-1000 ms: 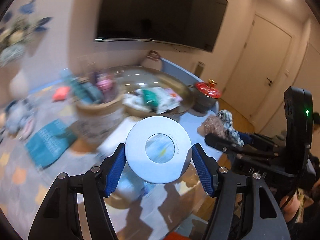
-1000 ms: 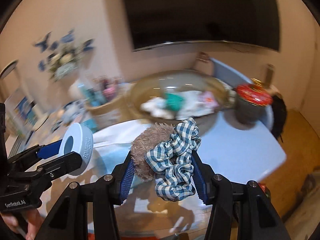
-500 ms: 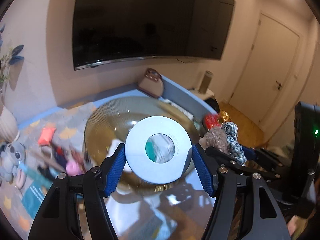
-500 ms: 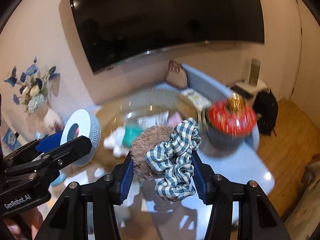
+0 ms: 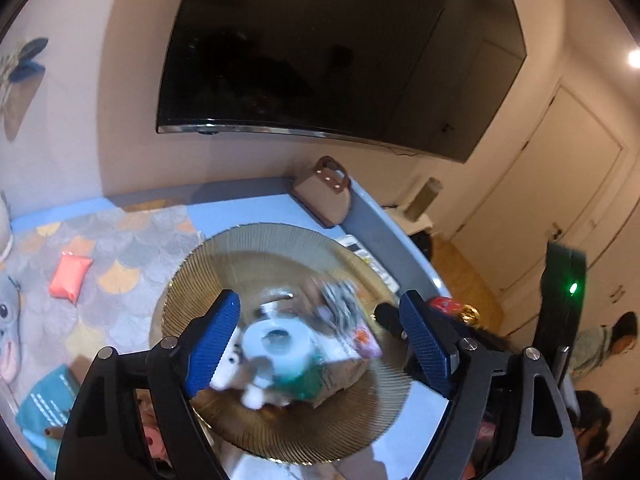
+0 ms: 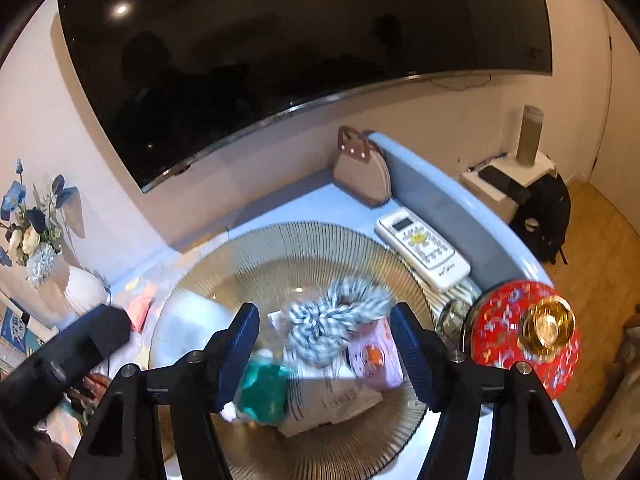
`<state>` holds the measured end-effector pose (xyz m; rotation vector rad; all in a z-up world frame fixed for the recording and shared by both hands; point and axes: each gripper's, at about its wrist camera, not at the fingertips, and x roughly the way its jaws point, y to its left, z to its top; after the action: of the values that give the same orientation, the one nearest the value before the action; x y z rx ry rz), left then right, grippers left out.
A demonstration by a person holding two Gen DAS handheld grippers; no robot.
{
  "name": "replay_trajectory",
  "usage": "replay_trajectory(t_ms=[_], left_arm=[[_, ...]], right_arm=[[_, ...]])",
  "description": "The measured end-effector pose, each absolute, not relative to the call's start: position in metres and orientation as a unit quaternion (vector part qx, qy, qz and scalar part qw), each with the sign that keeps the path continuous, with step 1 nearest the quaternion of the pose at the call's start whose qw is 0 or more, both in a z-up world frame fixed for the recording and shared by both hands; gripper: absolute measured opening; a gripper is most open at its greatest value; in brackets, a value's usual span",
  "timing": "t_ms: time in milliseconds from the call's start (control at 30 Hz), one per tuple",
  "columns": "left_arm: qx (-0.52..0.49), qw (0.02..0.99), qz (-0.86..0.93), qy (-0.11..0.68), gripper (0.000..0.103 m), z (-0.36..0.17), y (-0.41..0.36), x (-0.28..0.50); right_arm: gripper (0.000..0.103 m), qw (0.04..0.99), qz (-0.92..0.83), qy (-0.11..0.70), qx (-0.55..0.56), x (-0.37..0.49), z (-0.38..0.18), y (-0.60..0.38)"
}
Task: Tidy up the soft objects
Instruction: 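Open both grippers over the glass bowl to drop the items, then return both grippers to the table of soft items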
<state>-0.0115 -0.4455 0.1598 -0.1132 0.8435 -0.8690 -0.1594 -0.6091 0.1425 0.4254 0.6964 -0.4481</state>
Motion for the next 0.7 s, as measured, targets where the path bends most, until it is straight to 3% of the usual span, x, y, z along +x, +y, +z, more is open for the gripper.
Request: replay_trajectory(t_ms=[167, 367, 433, 500, 700], left_arm=[[-0.062, 0.811, -0.434, 0.388, 0.081, 0.169, -0.425, -0.036], [0.021, 0.83, -0.462, 0.311, 0.082, 0.203, -0.388, -0.101], [0.04, 0.848, -0.455, 0.27, 0.089, 0.217, -0.367, -0.122], [0.039, 0.859, -0.448, 0.243, 0.103, 0.23, -0.342, -0.137], [0.001, 0.877, -0.418, 0.235, 0.103, 0.236, -0.262, -0.143]], right_arm=[[0.067, 0.893, -0.218, 0.337, 0.202, -0.189, 0.139, -0.597], [0.067, 0.892, -0.204, 0.345, 0.209, -0.226, 0.136, -0.568], [0.067, 0.896, -0.213, 0.347, 0.176, -0.238, 0.139, -0.547], [0.067, 0.901, -0.212, 0.346, 0.153, -0.248, 0.143, -0.527], [0.067, 0.918, -0.163, 0.341, 0.119, -0.265, 0.152, -0.463]])
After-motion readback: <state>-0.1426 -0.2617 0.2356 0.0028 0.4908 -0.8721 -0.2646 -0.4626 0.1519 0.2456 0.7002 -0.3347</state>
